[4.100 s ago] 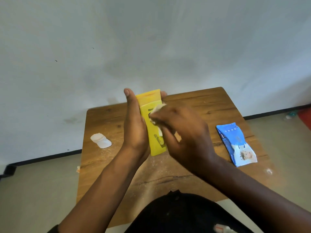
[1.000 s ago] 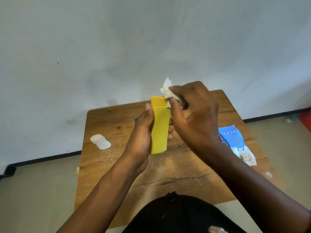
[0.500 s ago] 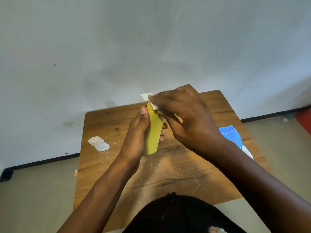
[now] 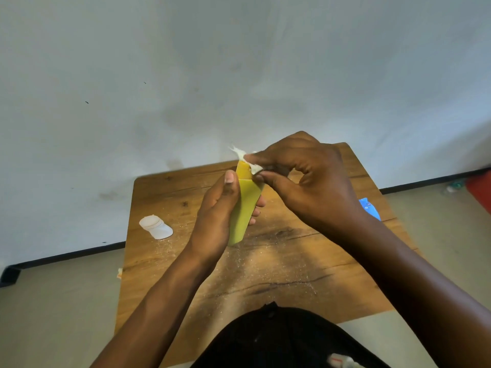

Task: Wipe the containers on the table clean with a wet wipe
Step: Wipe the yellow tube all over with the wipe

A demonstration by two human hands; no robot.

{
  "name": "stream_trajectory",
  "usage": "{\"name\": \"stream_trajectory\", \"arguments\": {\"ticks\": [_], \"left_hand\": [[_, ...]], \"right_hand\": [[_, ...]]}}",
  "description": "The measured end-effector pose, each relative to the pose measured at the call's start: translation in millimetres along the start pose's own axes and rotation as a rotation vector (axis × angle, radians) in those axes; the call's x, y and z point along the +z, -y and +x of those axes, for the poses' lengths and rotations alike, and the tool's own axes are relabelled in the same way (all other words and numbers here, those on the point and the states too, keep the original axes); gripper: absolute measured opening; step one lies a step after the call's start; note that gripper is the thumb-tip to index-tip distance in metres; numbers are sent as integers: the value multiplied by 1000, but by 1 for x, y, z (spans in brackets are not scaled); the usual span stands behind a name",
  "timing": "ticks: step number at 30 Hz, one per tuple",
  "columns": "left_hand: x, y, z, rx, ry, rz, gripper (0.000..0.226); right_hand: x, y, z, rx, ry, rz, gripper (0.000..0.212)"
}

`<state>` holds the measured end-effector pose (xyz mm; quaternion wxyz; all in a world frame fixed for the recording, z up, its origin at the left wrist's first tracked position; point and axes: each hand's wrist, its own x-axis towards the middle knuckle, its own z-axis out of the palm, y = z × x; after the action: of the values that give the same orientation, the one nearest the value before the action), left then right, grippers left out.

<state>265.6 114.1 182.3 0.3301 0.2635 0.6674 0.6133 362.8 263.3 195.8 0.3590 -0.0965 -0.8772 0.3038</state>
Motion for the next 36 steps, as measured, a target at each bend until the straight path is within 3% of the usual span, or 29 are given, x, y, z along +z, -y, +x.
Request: {"name": "stream_trajectory", "arguments": {"ticks": [4, 8, 15, 21, 26, 31, 36], "left_hand": [[2, 0, -3, 13, 3, -14, 52], [5, -5, -3, 44, 25, 9, 49], [4, -11, -1, 92, -1, 41, 44], [12, -8, -4, 85, 53, 54, 35], [11, -17, -1, 131, 31, 22, 43], [10, -14, -1, 153, 35, 65, 38], [6, -14, -1, 170, -8, 132, 37]], "right_hand": [[-4, 2, -2, -35, -79, -110, 14], [-8, 1, -1, -156, -49, -26, 15], [-12, 1, -4, 76, -101, 77, 19], [-2, 17, -8, -69, -138, 26, 15], [-3, 11, -4, 68, -218, 118, 16], [0, 16, -3, -12, -189, 88, 15], [-4, 13, -4, 80, -176, 139, 19]]}}
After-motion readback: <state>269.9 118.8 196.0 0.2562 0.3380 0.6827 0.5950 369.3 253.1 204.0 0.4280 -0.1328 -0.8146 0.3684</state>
